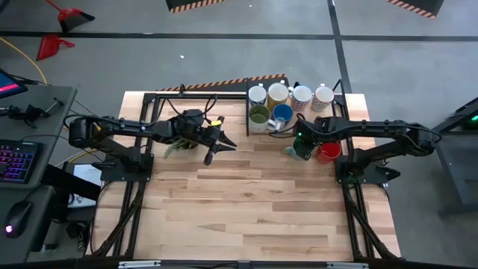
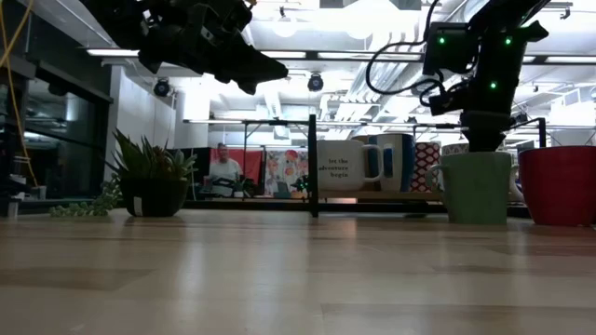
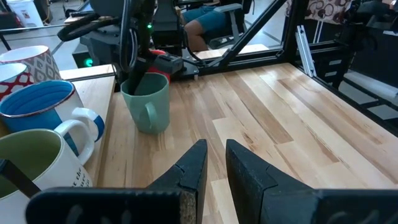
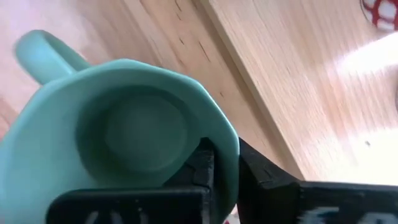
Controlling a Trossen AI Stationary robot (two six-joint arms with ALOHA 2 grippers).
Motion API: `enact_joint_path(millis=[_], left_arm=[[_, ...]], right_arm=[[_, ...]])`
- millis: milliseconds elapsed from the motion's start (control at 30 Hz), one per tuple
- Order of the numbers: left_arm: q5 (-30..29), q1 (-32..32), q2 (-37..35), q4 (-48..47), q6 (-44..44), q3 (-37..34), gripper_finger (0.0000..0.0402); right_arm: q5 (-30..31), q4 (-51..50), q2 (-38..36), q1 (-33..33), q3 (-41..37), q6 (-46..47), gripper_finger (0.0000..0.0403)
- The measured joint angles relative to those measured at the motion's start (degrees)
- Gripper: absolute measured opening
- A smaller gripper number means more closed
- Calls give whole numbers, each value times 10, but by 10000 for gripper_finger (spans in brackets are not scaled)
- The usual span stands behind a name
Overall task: Place coffee mugs
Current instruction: Put the green mug on the shelf
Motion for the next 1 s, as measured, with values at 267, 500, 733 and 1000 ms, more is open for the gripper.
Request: enact_joint_path(millis=[267,500,733,1000], left_arm=[[0,0,0,0,0,0,51],[0,0,0,-2,0,0,51],[0,0,0,-17,1,0,51],[0,0,0,-31,1,0,51]], right_arm=[[-12,11,0,0,1,-33,5],[-16,14,0,0,1,-79,3],[-33,21,0,0,1,-217,1],[-83,48,0,0,0,-350,0]])
